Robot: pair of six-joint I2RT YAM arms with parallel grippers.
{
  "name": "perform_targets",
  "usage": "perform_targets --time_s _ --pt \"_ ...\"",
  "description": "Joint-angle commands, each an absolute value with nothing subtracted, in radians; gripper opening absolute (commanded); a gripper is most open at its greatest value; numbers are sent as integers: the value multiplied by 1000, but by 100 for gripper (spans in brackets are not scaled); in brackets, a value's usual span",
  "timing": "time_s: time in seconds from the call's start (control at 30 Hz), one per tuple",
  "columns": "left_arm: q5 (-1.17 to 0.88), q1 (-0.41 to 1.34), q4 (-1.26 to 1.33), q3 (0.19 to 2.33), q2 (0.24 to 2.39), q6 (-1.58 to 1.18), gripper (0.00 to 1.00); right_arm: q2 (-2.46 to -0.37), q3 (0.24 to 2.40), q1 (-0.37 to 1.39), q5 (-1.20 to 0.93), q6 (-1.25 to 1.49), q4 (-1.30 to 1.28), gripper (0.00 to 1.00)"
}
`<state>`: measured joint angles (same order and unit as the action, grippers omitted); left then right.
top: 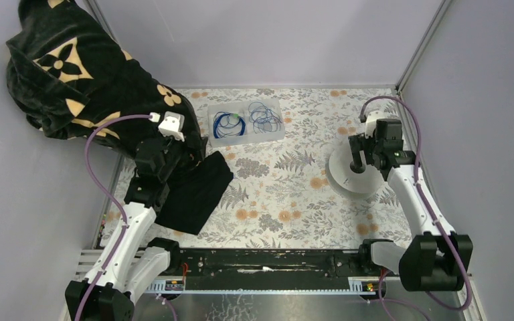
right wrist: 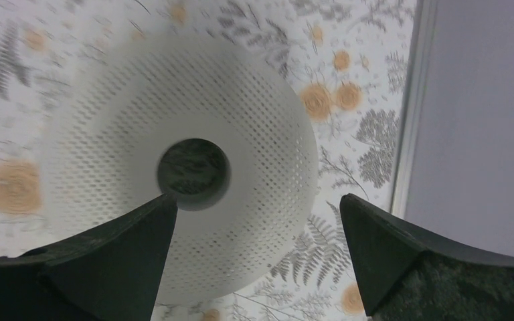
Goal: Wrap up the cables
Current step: Move the cable reel to the center of the board.
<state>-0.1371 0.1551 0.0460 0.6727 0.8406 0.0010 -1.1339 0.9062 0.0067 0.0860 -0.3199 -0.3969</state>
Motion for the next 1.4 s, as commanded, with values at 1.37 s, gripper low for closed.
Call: perform_targets --time_s 1.37 --pt "-349 150 72 682 954 114 100 -1330 888 543 -23 -408 -456 99"
